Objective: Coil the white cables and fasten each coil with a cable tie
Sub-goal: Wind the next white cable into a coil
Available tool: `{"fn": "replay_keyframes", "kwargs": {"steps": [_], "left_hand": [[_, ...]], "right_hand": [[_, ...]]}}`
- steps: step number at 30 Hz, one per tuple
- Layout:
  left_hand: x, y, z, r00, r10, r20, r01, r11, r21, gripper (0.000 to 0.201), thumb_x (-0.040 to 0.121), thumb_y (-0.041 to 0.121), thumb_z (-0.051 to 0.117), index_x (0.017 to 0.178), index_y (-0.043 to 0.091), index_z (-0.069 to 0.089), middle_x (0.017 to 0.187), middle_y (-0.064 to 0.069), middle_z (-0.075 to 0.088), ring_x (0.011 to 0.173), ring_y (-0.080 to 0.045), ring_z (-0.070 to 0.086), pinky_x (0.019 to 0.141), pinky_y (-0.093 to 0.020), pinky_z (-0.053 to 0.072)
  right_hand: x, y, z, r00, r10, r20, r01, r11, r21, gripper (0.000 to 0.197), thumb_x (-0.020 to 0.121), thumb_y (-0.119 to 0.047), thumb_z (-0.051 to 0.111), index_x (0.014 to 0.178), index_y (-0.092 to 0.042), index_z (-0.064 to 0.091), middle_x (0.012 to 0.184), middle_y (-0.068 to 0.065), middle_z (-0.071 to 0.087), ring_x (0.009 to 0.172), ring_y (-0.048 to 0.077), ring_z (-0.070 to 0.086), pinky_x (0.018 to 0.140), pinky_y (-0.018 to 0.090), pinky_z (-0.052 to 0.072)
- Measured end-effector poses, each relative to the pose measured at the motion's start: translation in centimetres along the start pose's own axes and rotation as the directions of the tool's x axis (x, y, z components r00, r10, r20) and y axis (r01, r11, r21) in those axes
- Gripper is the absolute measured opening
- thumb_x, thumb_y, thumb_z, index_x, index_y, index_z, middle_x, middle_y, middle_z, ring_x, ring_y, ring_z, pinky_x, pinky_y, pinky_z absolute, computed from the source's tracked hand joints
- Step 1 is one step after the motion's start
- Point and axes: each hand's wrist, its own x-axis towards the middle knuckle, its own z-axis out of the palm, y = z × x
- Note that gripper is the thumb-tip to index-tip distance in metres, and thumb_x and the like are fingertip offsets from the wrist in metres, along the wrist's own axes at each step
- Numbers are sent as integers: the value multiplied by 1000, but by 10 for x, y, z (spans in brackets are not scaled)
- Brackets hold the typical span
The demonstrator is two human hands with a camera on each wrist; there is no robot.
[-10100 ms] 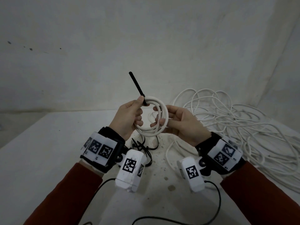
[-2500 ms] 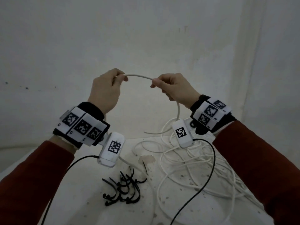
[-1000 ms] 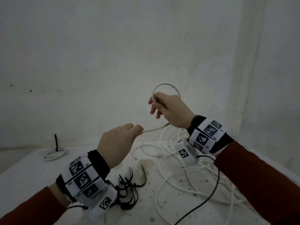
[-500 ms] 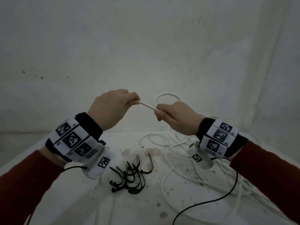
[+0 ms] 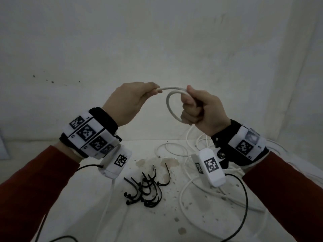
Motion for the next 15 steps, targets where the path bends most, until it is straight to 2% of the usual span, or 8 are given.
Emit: {"fn": "replay_keyframes", "kwargs": {"steps": [2, 3, 5, 6, 8, 12, 15], "left_hand": [[2, 4, -1, 1000, -25, -16, 24, 997, -77, 38, 98, 39, 34, 109, 18, 64, 76, 10, 59, 71, -11, 51, 66, -29, 41], [3, 6, -1, 999, -45, -21, 43, 994, -103, 36, 98, 36, 35, 109, 18, 64, 72, 10, 56, 69, -11, 50, 64, -26, 38], [4, 8, -2, 995, -97, -16, 94, 985, -146, 31, 100, 32, 37, 105, 18, 64, 67, -2, 55, 65, -17, 51, 61, -21, 36], [4, 8, -2, 993, -121, -11, 117, 979, -168, 28, 101, 29, 38, 103, 18, 63, 67, -9, 54, 62, -13, 50, 58, -17, 35], [4, 7, -2, 988, -157, 2, 155, 969, -195, 24, 101, 24, 39, 100, 17, 62, 68, -11, 52, 57, -6, 45, 54, -12, 34], [4, 1, 2, 982, -188, 5, 185, 962, -202, 21, 101, 20, 39, 98, 16, 60, 68, -12, 50, 52, -4, 41, 51, -12, 33], [0, -7, 6, 978, -208, 30, 210, 961, -182, 21, 101, 22, 37, 98, 17, 58, 68, -13, 51, 51, -5, 41, 50, -13, 33]], "right_hand": [[0, -6, 3, 1000, -7, -25, 9, 995, 95, 46, 98, -32, 30, 56, -22, 46, 41, -10, 15, 37, 12, 7, 44, 28, 8], [0, -10, 4, 999, -15, -44, 21, 989, 149, 44, 96, -33, 32, 56, -21, 45, 43, -8, 11, 37, 13, 6, 43, 27, 9], [0, -17, 6, 996, -45, -81, 64, 966, 251, 40, 93, -33, 34, 56, -19, 44, 44, -6, 8, 37, 13, 4, 40, 25, 12], [1, -20, 6, 994, -61, -93, 86, 954, 286, 39, 92, -33, 35, 57, -19, 45, 45, -6, 7, 37, 13, 4, 39, 24, 13], [2, -25, 4, 989, -95, -110, 126, 937, 326, 38, 91, -32, 36, 58, -18, 46, 45, -6, 7, 37, 13, 5, 40, 24, 13], [2, -34, -1, 978, -157, -138, 201, 892, 406, 34, 91, -30, 36, 61, -17, 47, 46, -6, 9, 38, 13, 6, 41, 24, 16], [1, -40, -7, 965, -212, -153, 261, 797, 545, 31, 91, -25, 36, 65, -14, 48, 46, -6, 12, 37, 13, 9, 40, 24, 20]]}}
